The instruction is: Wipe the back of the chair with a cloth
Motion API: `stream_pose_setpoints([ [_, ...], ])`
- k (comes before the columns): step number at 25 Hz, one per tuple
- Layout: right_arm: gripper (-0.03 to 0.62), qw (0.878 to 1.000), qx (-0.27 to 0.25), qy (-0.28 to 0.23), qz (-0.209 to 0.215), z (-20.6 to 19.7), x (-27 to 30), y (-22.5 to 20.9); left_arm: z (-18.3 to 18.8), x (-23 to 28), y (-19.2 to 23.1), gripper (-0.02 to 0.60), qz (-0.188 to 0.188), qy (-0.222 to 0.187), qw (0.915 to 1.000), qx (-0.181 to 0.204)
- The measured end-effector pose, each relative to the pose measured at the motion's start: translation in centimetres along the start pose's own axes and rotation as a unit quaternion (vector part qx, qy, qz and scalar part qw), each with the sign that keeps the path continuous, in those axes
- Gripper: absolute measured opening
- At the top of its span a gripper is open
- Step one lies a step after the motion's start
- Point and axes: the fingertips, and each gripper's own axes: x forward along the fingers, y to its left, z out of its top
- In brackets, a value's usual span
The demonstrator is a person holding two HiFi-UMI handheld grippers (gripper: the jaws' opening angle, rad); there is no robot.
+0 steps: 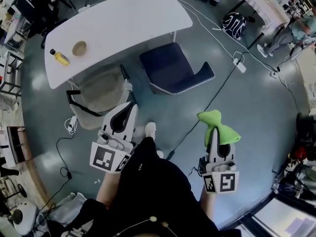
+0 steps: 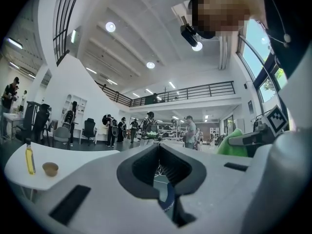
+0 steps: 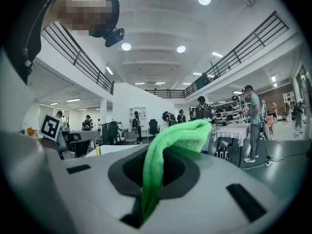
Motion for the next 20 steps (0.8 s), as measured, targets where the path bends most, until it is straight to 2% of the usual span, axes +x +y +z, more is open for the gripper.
stream_pose_setpoints([
  [9,0.018,0.997,-0.061,0.039,0.003,0.3,7.3,1.6,0.4,4.0,6.6,0.005,-0.001,-0.002,0.9999,-0.012],
  [20,0.019,0.995,-0.062,0.070,-0.044,-1.3,9.8,-4.1,-0.4,7.1,8.7,0.005,0.008,0.003,0.9998,-0.020],
])
